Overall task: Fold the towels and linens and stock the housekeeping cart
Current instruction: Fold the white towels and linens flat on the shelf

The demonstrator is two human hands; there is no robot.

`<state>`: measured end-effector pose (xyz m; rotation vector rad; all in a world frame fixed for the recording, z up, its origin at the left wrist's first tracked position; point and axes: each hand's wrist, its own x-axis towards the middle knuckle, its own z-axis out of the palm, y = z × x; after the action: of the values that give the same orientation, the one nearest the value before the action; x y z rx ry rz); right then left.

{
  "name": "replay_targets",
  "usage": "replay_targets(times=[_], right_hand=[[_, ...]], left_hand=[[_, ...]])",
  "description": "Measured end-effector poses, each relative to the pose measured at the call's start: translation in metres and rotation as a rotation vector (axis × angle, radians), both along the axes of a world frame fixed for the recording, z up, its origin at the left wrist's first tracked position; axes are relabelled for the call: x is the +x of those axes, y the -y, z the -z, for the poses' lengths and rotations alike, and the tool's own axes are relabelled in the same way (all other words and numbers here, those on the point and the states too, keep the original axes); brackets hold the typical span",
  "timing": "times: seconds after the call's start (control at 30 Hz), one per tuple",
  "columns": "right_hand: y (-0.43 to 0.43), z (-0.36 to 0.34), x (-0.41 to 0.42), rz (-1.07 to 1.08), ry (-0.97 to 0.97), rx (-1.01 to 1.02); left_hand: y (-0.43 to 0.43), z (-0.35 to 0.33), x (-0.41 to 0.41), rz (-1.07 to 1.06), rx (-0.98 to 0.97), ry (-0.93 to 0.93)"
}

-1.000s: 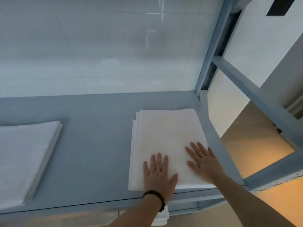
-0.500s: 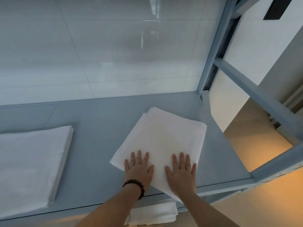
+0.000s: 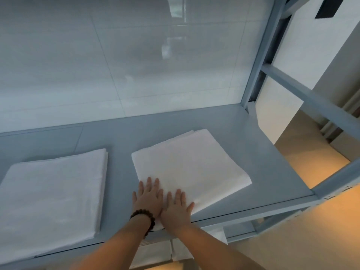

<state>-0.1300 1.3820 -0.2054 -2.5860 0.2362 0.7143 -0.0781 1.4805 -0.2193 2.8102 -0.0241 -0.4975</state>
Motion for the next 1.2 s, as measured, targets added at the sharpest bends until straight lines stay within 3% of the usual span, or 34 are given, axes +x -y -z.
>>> replay_targets(times=[0.27,0.43,0.53,0.73,0.93,1.2], right_hand=[[-0.008,-0.034,0.025,-0.097,-0.1,0.251],[0.056,-0.038,0.049,0.005,0.263,0.101],[0.104,-0.032,0.073,-0.073,0.389,-0.093],[0.162,0.004,0.093,-0.193,0.25,-0.38],[0.168,0.031,0.078,-0.122,0.265,-0.262],[0.156,0.034,0.007,-0.099,0.317,-0.255]], left_hand=[[-0.039,-0.012,0.017,0.002,0.042,0.014],[-0.023,-0.01,0.019,0.018,0.061,0.066],[-0.009,-0.002,0.023,0.024,0.082,0.102],[-0.008,0.018,0.034,-0.02,0.165,0.12],[-0.01,0.022,0.044,-0.097,0.137,0.15],[-0.022,0.028,-0.014,-0.093,0.142,0.172]])
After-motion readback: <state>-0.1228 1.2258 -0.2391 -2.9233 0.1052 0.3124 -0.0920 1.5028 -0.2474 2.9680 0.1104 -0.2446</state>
